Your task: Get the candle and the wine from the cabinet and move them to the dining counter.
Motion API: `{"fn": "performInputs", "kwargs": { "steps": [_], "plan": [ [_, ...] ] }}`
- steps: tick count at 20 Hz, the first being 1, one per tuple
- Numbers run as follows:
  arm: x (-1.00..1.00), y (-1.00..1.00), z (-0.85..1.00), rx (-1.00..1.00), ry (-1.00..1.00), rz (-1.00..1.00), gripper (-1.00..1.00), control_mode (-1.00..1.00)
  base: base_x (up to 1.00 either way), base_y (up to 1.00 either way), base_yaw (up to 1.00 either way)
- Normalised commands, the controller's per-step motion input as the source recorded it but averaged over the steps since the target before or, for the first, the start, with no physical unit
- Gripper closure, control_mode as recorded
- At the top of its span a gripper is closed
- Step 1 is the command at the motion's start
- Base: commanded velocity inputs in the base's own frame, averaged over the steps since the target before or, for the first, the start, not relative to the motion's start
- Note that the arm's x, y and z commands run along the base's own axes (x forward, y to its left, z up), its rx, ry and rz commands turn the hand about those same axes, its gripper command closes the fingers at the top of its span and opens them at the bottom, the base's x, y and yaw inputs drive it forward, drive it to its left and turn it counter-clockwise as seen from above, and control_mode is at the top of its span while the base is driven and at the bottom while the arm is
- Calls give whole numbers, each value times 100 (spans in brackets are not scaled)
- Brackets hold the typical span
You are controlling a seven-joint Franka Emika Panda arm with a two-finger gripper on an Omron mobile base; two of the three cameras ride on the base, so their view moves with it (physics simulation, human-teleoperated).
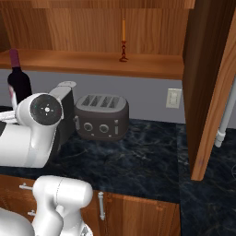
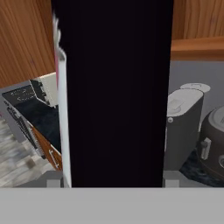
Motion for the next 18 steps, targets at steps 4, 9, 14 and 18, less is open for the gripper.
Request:
{"fn": "performInputs", "kwargs": {
  "steps": [4,9,14,18],
  "plan": [
    [0,0,0,0,0,0,100,100,-6,0,0],
    [0,0,0,0,0,0,100,100,-48,6,-1],
    [0,0,0,0,0,0,100,100,-45,43,-5],
    [0,0,0,0,0,0,100,100,-16,72,0]
  ]
}}
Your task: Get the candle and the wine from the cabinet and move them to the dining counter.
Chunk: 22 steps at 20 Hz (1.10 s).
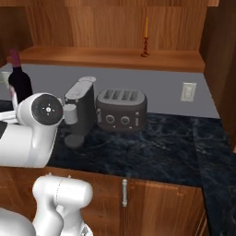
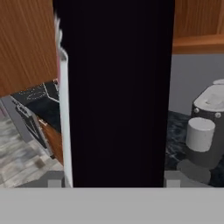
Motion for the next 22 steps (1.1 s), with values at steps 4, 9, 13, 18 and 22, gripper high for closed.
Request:
{"fn": "performInputs", "kwargs": {
  "steps": [4,9,13,18,22],
  "plan": [
    [0,0,0,0,0,0,100,100,-45,37,0],
    [0,0,0,0,0,0,100,100,-74,14,0],
    [0,0,0,0,0,0,100,100,-74,12,0],
    [0,0,0,0,0,0,100,100,-69,12,0],
    [0,0,0,0,0,0,100,100,-70,16,4]
  ]
}}
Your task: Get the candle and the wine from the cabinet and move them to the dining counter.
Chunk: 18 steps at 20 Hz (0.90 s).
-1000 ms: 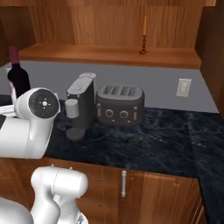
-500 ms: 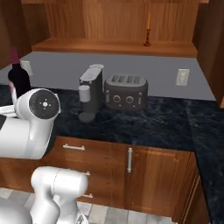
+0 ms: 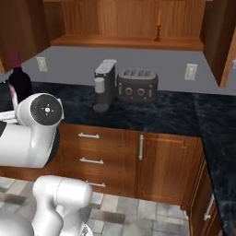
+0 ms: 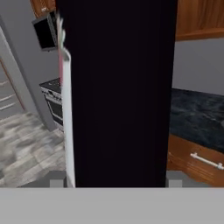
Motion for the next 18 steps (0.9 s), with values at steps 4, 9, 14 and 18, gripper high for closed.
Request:
{"fn": "performInputs", "kwargs": {
  "steps": [4,9,14,18],
  "plan": [
    [0,0,0,0,0,0,100,100,-48,19,43],
    [0,0,0,0,0,0,100,100,-18,12,95],
    [0,0,0,0,0,0,100,100,-11,7,100],
    [0,0,0,0,0,0,100,100,-9,4,100]
  ]
}}
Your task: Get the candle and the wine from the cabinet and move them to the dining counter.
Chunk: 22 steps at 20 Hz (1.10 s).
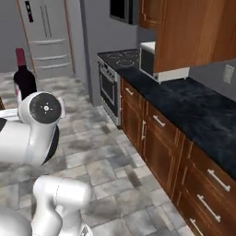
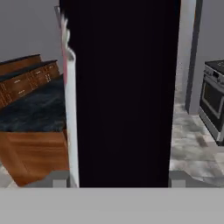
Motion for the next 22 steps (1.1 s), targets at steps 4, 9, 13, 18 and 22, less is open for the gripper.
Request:
{"fn": "performInputs", "kwargs": {
  "steps": [4,9,13,18,22],
  "plan": [
    [0,0,0,0,0,0,100,100,-8,5,100],
    [0,0,0,0,0,0,100,100,-3,9,91],
    [0,0,0,0,0,0,100,100,9,20,64],
    [0,0,0,0,0,0,100,100,24,34,37],
    [0,0,0,0,0,0,100,100,34,52,24]
  ]
}}
